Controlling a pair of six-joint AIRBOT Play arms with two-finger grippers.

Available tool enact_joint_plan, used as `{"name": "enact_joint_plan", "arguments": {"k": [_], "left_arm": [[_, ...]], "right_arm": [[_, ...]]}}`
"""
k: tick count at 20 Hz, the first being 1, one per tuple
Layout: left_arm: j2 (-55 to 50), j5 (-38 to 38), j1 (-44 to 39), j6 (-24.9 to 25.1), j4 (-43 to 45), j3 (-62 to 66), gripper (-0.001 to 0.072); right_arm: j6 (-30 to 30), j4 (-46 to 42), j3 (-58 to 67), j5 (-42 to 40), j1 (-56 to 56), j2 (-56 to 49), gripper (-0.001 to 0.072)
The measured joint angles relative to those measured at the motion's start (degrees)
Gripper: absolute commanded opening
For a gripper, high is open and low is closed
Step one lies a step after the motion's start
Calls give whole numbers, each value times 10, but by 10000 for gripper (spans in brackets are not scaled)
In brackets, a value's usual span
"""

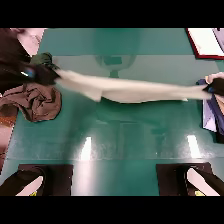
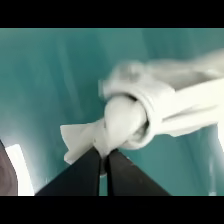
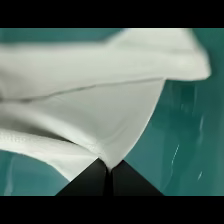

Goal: Fold the shirts.

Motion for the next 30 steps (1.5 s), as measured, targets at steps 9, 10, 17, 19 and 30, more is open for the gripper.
{"name": "enact_joint_plan", "arguments": {"k": [9,10,17,19,30], "left_arm": [[52,13,34,-53,-3,318,28],[53,13,34,-56,-5,343,28],[55,13,35,-65,-82,438,27],[54,14,35,-64,-93,417,27],[-259,43,35,-39,-69,203,29]], "right_arm": [[40,-2,361,-26,16,5,14],[42,-3,378,-26,16,10,14],[62,-19,378,-55,16,87,11],[79,-18,399,-28,16,65,11],[123,-21,303,99,30,-300,11]]}}
